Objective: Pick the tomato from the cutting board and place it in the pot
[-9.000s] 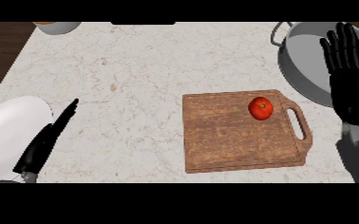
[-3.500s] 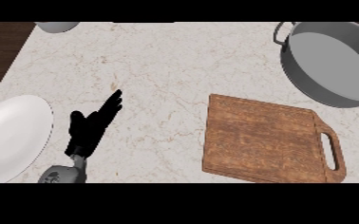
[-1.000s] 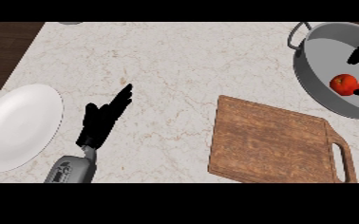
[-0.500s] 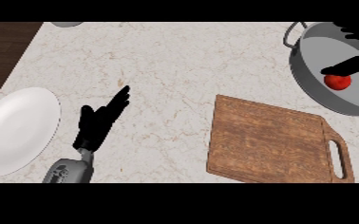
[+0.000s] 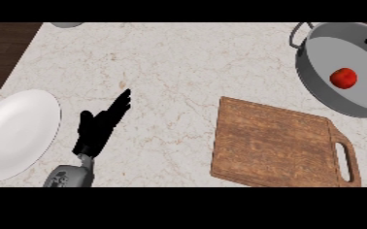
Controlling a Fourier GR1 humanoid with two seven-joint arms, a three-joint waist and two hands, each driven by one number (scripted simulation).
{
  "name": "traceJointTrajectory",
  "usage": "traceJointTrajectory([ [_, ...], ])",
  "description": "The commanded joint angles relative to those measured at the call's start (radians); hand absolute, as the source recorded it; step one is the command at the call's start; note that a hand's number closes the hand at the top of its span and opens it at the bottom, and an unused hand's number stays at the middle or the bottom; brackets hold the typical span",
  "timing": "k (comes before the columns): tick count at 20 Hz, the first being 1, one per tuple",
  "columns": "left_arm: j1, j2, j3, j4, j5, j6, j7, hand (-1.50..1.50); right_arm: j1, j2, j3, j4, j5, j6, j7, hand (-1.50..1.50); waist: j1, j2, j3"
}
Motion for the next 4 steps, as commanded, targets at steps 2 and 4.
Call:
traceJointTrajectory([
  [2,-0.015,-0.017,0.013,0.052,-0.007,0.020,-0.018,0.00,0.062,-0.119,-0.107,-0.003,-0.101,0.082,-0.074,-1.50,-0.017,0.004,0.000],
  [4,-0.017,-0.005,-0.003,0.002,-0.016,0.010,0.006,0.00,0.098,-0.092,-0.145,0.004,-0.137,0.065,-0.113,-1.50,-0.003,0.003,0.001],
])
